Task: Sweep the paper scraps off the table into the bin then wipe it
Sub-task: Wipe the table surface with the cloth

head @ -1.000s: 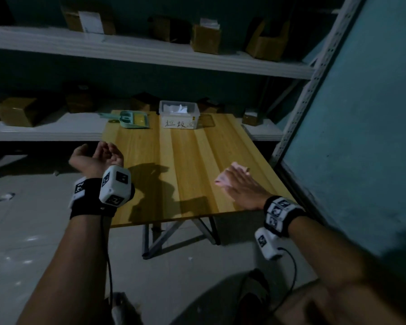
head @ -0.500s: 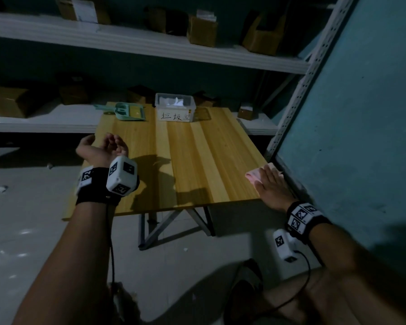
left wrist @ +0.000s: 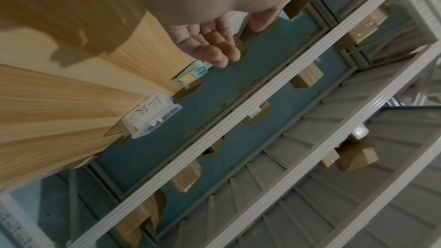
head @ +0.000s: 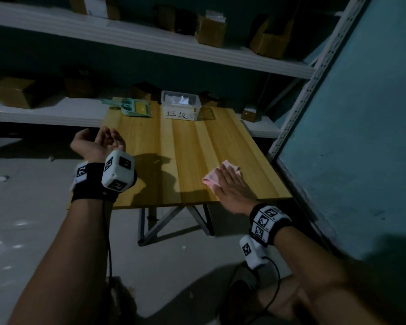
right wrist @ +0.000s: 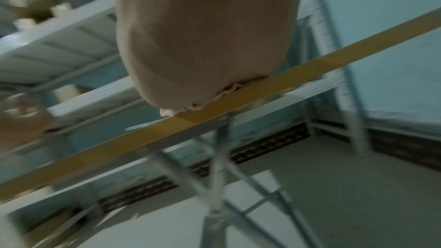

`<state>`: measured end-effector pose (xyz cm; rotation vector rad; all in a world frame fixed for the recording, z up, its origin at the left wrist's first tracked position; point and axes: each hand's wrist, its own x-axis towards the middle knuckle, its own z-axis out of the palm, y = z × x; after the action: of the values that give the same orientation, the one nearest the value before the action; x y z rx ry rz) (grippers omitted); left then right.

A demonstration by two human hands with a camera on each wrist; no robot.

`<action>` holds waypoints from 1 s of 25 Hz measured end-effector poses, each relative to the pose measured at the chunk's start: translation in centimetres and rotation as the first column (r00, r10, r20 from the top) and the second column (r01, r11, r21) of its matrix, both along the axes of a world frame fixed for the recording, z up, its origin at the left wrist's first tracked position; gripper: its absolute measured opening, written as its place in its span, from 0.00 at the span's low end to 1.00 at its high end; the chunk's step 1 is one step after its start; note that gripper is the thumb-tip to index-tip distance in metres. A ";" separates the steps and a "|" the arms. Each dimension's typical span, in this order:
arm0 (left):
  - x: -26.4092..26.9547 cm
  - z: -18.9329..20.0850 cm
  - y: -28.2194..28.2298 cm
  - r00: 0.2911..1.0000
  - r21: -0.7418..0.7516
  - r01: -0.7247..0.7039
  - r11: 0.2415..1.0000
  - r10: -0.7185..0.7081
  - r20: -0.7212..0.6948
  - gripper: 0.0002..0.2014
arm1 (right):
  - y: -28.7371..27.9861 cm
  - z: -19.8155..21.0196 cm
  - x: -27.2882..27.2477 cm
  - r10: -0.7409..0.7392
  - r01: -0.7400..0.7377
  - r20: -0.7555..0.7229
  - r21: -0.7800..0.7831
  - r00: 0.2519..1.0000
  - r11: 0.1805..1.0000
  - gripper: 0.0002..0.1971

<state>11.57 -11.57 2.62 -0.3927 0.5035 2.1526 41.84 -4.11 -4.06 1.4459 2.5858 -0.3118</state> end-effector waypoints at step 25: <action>-4.3 0.9 -2.7 0.995 0.021 -0.095 0.995 0.095 0.004 0.13 | -11.8 0.3 -22.6 0.638 -0.647 0.111 0.172 0.762 0.743 0.24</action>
<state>7.30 -14.26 3.52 -0.4161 0.4685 2.2471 19.24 -15.88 -3.77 0.4906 2.9341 0.0841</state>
